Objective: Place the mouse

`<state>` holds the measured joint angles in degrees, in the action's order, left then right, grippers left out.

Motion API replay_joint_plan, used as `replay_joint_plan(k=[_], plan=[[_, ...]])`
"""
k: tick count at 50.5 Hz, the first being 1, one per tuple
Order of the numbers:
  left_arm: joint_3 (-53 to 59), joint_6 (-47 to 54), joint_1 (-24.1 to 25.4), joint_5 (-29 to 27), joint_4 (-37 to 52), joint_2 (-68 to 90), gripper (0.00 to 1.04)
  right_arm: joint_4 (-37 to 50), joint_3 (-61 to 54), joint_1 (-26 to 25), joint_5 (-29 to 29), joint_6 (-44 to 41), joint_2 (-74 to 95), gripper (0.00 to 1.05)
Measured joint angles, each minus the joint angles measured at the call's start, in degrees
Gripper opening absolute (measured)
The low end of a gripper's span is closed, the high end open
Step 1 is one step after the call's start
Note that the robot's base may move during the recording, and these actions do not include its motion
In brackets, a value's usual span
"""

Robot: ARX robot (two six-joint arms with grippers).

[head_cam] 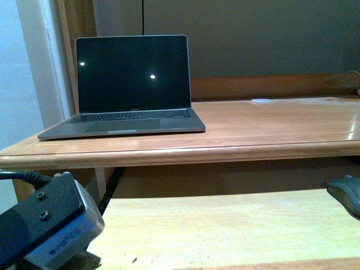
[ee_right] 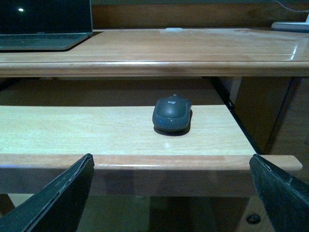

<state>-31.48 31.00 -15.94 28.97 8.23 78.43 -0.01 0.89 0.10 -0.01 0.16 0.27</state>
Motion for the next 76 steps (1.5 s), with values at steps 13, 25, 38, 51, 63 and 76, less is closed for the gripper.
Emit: replay_joint_plan(k=[13, 25, 38, 51, 63, 76], plan=[[6.0, -23.0, -4.1, -18.3, 10.2, -14.9, 0.89, 0.0, 0.0, 0.0, 0.0, 0.0, 0.0, 0.97], [19.6, -29.8, -0.5, -45.1, 26.2, -32.8, 0.48, -8.9, 5.4, 4.8, 14.2, 7.8, 7.7, 0.97], [24.7, -30.4, 5.2, -39.3, 22.7, -40.6, 0.02, 10.8, 18.3, 11.1, 10.0, 7.6, 34.3, 0.97], [27.6, -30.7, 9.0, -35.5, 18.3, -47.7, 0.03, 15.2, 30.8, 15.7, 8.2, 0.9, 59.5, 0.97], [28.9, -30.7, 15.5, -29.4, 14.2, -53.3, 0.03, 11.7, 40.0, 11.2, 13.3, -4.7, 74.4, 0.97], [31.1, -30.7, 15.7, -29.0, 12.6, -57.4, 0.03, 8.3, 45.2, 8.5, 16.6, -7.1, 82.5, 0.97]])
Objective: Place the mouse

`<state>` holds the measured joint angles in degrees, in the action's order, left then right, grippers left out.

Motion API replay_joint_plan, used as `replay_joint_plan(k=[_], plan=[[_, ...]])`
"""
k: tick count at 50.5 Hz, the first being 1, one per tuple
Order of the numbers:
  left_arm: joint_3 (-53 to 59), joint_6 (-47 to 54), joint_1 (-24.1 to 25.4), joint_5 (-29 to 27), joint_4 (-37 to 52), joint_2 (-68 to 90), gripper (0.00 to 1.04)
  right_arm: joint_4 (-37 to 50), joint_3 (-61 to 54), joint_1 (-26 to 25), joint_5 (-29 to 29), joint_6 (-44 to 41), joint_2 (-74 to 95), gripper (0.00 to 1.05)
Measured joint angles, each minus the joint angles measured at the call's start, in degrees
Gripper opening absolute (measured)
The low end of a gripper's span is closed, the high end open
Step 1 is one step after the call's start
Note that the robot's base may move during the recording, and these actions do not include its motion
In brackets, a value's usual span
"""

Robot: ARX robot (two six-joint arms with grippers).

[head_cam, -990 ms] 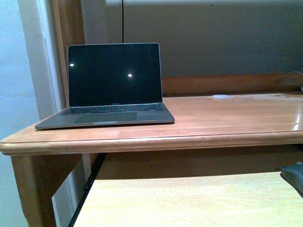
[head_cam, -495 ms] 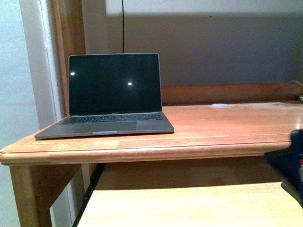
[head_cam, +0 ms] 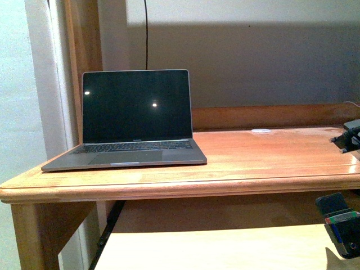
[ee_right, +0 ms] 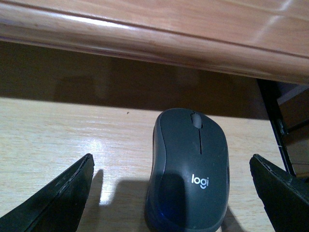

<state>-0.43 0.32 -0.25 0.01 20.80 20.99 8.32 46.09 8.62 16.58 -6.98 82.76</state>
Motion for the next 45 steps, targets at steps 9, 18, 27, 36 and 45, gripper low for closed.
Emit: replay_joint_plan(k=[9, 18, 27, 36, 45], plan=[[0.0, 0.0, 0.0, 0.0, -4.0, -4.3, 0.03, -1.1, 1.9, -1.3, 1.9, 0.0, 4.0, 0.97], [0.0, 0.0, 0.0, 0.0, -7.6, -7.8, 0.03, -1.3, 3.5, -3.9, 3.5, 0.8, 8.0, 0.97], [0.0, 0.0, 0.0, 0.0, -10.5, -10.8, 0.03, -1.3, 4.8, -4.8, 1.9, 3.0, 9.7, 0.94], [0.0, 0.0, 0.0, 0.0, -20.4, -20.2, 0.03, -1.0, 4.7, -4.9, -1.3, 4.8, 9.8, 0.65], [0.0, 0.0, 0.0, 0.0, -20.6, -20.6, 0.03, -2.7, 2.2, -4.9, -5.2, 5.5, 4.9, 0.55]])
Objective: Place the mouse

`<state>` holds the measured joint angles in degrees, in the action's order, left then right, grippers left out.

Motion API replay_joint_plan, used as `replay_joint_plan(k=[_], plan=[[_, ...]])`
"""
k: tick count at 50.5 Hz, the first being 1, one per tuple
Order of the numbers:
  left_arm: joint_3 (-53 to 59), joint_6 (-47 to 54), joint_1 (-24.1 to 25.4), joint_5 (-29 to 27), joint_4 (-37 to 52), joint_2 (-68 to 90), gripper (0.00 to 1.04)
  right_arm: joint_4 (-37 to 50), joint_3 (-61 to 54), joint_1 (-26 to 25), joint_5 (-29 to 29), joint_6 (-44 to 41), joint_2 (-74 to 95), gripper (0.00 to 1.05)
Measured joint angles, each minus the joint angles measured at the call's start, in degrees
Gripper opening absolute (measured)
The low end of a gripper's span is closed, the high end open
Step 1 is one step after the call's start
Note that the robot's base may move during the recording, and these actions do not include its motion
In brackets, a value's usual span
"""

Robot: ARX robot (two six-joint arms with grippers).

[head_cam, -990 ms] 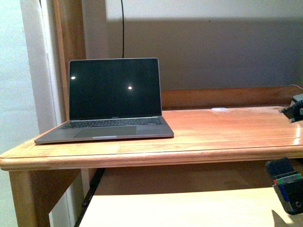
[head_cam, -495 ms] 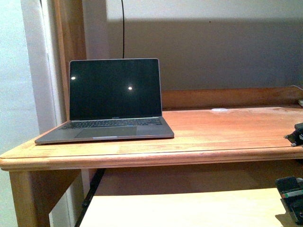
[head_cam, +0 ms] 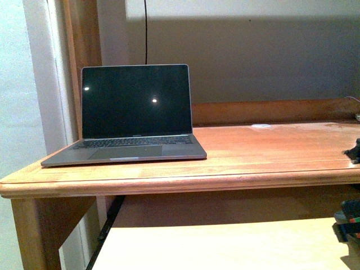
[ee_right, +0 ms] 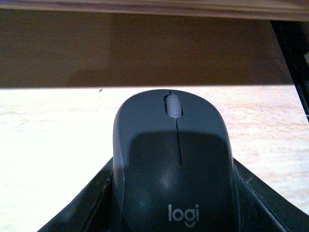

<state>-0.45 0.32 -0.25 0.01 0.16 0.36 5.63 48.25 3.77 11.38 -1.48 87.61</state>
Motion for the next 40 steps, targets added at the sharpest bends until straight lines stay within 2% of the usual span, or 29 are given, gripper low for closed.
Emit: replay_joint_plan(k=[6, 13, 16, 26, 36, 40], plan=[[0.0, 0.0, 0.0, 0.0, -0.1, 0.0, 0.03, -5.2, 0.1, 0.2, -3.1, 0.3, -7.8, 0.55], [0.0, 0.0, 0.0, 0.0, -0.1, 0.0, 0.03, -7.9, 4.5, 2.0, -2.4, 1.9, -10.4, 0.55], [0.0, 0.0, 0.0, 0.0, -0.1, 0.0, 0.04, -8.1, 8.2, 3.5, -0.3, 2.4, -9.6, 0.55], [0.0, 0.0, 0.0, 0.0, -0.1, 0.0, 0.32, -11.3, 23.4, 9.1, 6.3, 5.2, 0.4, 0.55], [0.0, -0.1, 0.0, 0.0, -0.1, 0.0, 0.76, -19.4, 45.9, 13.1, 15.7, 7.9, 21.0, 0.55], [0.0, -0.1, 0.0, 0.0, -0.1, 0.0, 0.86, -20.7, 50.8, 13.7, 17.8, 8.0, 25.4, 0.55]])
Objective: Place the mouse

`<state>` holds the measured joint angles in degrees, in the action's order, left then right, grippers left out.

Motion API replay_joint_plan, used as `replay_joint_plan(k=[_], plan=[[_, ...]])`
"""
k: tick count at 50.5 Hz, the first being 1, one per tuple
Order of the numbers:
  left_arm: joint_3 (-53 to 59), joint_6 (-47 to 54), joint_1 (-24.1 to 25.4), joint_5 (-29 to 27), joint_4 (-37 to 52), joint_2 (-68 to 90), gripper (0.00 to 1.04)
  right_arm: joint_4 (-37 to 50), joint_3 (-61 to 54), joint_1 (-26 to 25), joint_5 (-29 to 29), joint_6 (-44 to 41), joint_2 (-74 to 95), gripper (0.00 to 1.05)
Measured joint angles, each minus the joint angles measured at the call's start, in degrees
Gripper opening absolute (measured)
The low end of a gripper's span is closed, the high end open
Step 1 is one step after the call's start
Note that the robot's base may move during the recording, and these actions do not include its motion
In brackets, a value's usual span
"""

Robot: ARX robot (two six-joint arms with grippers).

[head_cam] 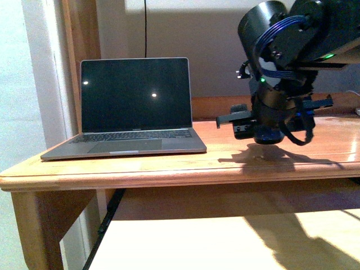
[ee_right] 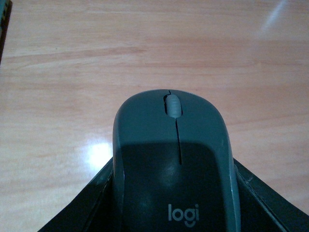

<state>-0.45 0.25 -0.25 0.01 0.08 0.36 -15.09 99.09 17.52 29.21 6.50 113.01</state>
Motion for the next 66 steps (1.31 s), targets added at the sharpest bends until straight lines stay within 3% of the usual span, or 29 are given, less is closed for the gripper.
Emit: replay_joint_plan(k=[4, 10, 20, 22, 33, 40, 49, 55, 60, 66], plan=[[0.0, 0.0, 0.0, 0.0, 0.0, 0.0, 0.98, -0.2, 4.1, 0.6, 0.8, 0.0, 3.5, 0.55], [0.0, 0.0, 0.0, 0.0, 0.0, 0.0, 0.97, 0.4, 8.6, 1.8, 3.6, -0.6, 7.3, 0.56], [0.0, 0.0, 0.0, 0.0, 0.0, 0.0, 0.97, 10.6, 5.4, 1.5, 1.1, -1.3, 6.3, 0.96], [0.0, 0.0, 0.0, 0.0, 0.0, 0.0, 0.97, 12.3, 3.6, 1.1, -0.1, -1.2, 5.1, 0.99], [0.0, 0.0, 0.0, 0.0, 0.0, 0.0, 0.97, 22.7, -17.6, -4.2, -12.7, -0.3, -15.6, 0.97], [0.0, 0.0, 0.0, 0.0, 0.0, 0.0, 0.97, 25.8, -36.3, -11.0, -23.9, -2.9, -33.3, 0.97], [0.0, 0.0, 0.0, 0.0, 0.0, 0.0, 0.97, 24.8, -63.5, -26.1, -47.8, -10.0, -53.1, 0.97], [0.0, 0.0, 0.0, 0.0, 0.0, 0.0, 0.97, 21.5, -73.0, -34.3, -58.1, -15.8, -60.3, 0.97], [0.0, 0.0, 0.0, 0.0, 0.0, 0.0, 0.97, 19.3, -77.9, -39.0, -61.2, -20.1, -62.4, 0.97], [0.0, 0.0, 0.0, 0.0, 0.0, 0.0, 0.97, 20.4, -83.1, -38.9, -59.9, -24.4, -61.9, 0.97]])
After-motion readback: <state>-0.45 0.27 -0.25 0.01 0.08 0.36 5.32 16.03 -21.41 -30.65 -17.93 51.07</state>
